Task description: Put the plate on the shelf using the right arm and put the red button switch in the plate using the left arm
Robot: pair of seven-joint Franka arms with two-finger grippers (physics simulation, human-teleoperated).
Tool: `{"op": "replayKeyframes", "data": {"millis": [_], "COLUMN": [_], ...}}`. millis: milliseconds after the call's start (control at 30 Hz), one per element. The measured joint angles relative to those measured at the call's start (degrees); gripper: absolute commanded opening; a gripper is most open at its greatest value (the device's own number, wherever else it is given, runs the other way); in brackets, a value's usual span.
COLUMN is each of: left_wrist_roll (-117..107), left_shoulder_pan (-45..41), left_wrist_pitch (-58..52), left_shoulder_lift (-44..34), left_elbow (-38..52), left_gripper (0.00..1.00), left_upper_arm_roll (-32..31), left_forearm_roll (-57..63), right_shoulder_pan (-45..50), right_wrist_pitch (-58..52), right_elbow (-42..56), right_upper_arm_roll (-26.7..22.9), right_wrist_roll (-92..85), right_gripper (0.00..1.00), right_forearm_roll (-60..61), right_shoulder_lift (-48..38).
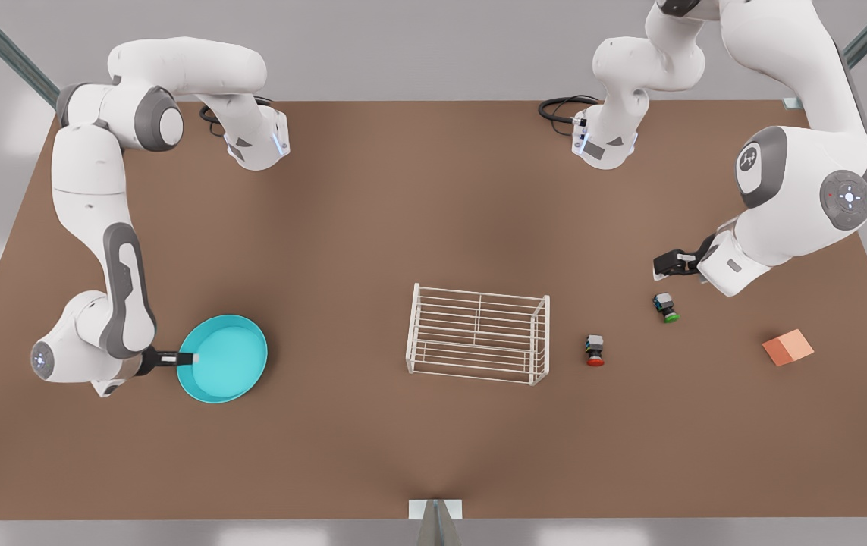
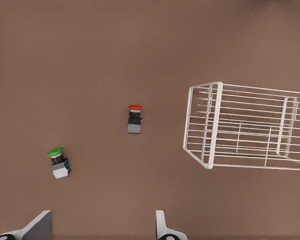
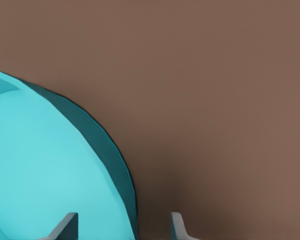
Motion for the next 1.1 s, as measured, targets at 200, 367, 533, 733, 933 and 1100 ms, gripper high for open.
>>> {"op": "replayKeyframes", "data": {"millis": [200, 367, 533, 733, 933, 1100], "left_wrist_roll": [0.0, -0.1, -0.1, -0.1, -0.1, -0.1], "left_shoulder_pan": [0.0, 0.0, 0.0, 0.1, 0.2, 0.4], "left_wrist_pitch": [0.0, 0.0, 0.0, 0.0, -0.1, -0.1], "left_shoulder_lift": [0.0, 0.1, 0.1, 0.1, 0.0, 0.0], "left_elbow": [0.0, 0.0, 0.1, 0.0, 0.0, 0.0], "left_gripper": [1.0, 1.0, 1.0, 1.0, 1.0, 1.0], "left_upper_arm_roll": [0.0, 0.0, 0.1, 0.1, 0.2, 0.3], "left_forearm_roll": [0.0, 0.0, 0.0, 0.0, 0.0, 0.0], "right_shoulder_pan": [0.0, 0.0, 0.0, 0.0, 0.0, 0.9], "right_wrist_pitch": [-0.2, -0.9, -1.7, -2.2, -2.9, -9.1], "right_elbow": [0.2, 0.7, 0.8, 0.8, 0.8, 4.2], "right_upper_arm_roll": [0.0, -0.3, -0.2, -0.1, -0.2, 1.4], "right_wrist_roll": [-0.9, -1.6, -2.1, -2.9, -3.9, -4.5], "right_gripper": [0.58, 0.49, 0.4, 0.37, 0.18, 0.17], "right_forearm_roll": [0.0, 0.0, 0.1, 0.1, 0.4, 1.2], "right_shoulder_lift": [0.8, 0.5, 0.3, 0.6, 0.0, -5.1]}}
